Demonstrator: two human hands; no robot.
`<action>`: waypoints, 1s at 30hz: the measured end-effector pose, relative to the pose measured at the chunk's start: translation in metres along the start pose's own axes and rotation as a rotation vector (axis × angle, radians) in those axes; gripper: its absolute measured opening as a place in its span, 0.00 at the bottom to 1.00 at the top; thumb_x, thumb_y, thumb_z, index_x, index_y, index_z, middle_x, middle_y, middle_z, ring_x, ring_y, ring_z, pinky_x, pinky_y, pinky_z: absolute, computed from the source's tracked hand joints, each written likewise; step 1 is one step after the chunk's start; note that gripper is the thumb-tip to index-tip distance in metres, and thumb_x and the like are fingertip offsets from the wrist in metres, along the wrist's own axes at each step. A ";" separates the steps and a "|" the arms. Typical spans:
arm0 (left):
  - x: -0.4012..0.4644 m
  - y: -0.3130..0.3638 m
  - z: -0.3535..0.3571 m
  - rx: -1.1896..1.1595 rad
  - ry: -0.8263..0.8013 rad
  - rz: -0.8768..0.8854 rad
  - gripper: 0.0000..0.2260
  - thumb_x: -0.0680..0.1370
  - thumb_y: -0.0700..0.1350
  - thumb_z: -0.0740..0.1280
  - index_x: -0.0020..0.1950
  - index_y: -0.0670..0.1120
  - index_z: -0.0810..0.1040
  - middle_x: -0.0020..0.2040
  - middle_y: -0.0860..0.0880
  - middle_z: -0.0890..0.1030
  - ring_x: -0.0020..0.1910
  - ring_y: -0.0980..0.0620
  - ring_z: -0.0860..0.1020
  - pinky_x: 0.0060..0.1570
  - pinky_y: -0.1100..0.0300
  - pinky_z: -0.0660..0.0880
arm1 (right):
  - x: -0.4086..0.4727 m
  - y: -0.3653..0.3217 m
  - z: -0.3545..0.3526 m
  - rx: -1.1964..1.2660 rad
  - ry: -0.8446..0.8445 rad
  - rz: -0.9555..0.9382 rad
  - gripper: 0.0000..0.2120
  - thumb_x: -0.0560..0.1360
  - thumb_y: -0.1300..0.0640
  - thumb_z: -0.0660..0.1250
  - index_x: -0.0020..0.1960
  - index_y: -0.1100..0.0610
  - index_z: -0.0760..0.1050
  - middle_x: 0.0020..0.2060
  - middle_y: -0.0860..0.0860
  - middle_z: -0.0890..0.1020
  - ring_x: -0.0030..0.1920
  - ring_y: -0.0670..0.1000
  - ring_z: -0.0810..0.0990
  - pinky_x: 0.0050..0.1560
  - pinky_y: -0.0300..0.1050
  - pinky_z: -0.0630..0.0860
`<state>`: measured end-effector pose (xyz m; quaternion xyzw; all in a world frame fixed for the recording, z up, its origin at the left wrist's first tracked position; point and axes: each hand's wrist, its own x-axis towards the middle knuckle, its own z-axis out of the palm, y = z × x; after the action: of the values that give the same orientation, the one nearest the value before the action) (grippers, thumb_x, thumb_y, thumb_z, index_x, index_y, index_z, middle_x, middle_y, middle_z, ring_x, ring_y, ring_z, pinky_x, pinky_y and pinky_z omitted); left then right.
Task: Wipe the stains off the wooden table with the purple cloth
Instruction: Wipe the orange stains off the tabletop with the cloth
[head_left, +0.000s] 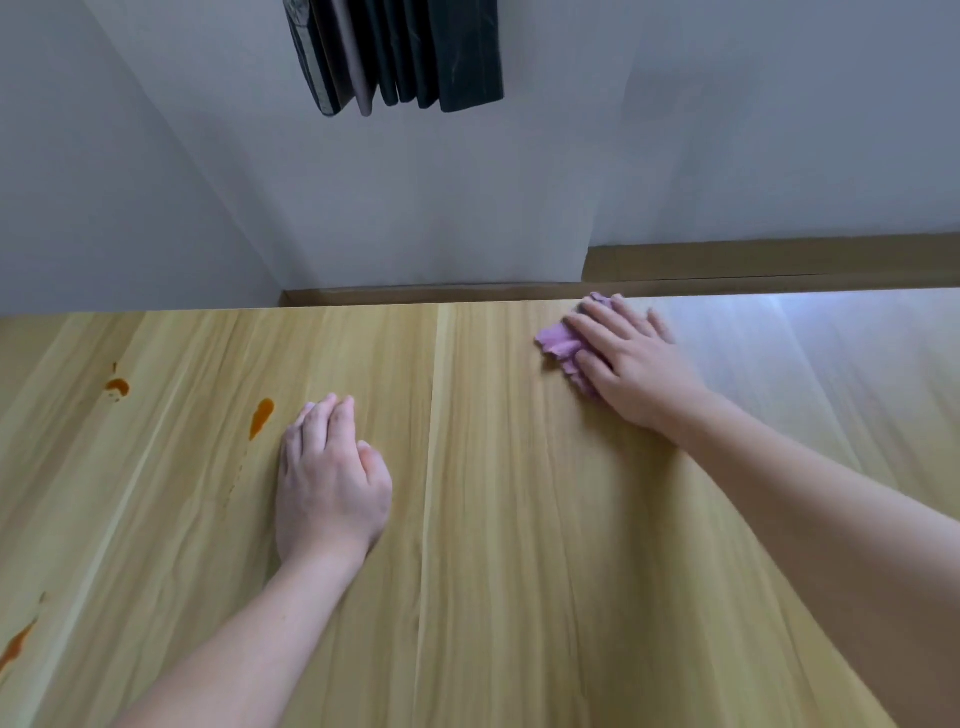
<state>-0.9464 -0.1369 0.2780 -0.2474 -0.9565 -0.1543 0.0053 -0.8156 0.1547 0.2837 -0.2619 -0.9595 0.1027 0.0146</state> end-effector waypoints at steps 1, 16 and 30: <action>0.000 0.000 0.000 -0.003 0.000 0.003 0.22 0.78 0.43 0.56 0.73 0.43 0.66 0.73 0.45 0.66 0.74 0.46 0.59 0.73 0.51 0.57 | -0.004 0.019 -0.003 -0.003 0.010 0.137 0.24 0.81 0.43 0.46 0.76 0.43 0.55 0.78 0.44 0.54 0.77 0.50 0.47 0.75 0.56 0.44; 0.009 -0.068 -0.045 -0.198 0.072 0.044 0.22 0.75 0.37 0.54 0.69 0.39 0.70 0.70 0.43 0.68 0.68 0.44 0.67 0.68 0.55 0.62 | 0.029 -0.222 0.052 0.081 0.021 0.015 0.27 0.79 0.46 0.46 0.76 0.52 0.57 0.78 0.52 0.54 0.77 0.60 0.45 0.74 0.58 0.42; -0.034 -0.130 -0.045 0.007 -0.051 -0.037 0.23 0.81 0.45 0.52 0.77 0.44 0.59 0.77 0.48 0.58 0.77 0.51 0.53 0.75 0.53 0.52 | -0.018 -0.112 0.024 -0.033 -0.048 -0.122 0.27 0.80 0.42 0.43 0.78 0.45 0.52 0.78 0.46 0.52 0.78 0.52 0.45 0.76 0.55 0.44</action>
<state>-0.9810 -0.2745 0.2795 -0.2337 -0.9613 -0.1446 -0.0212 -0.8584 0.0469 0.2834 -0.2005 -0.9753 0.0922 -0.0064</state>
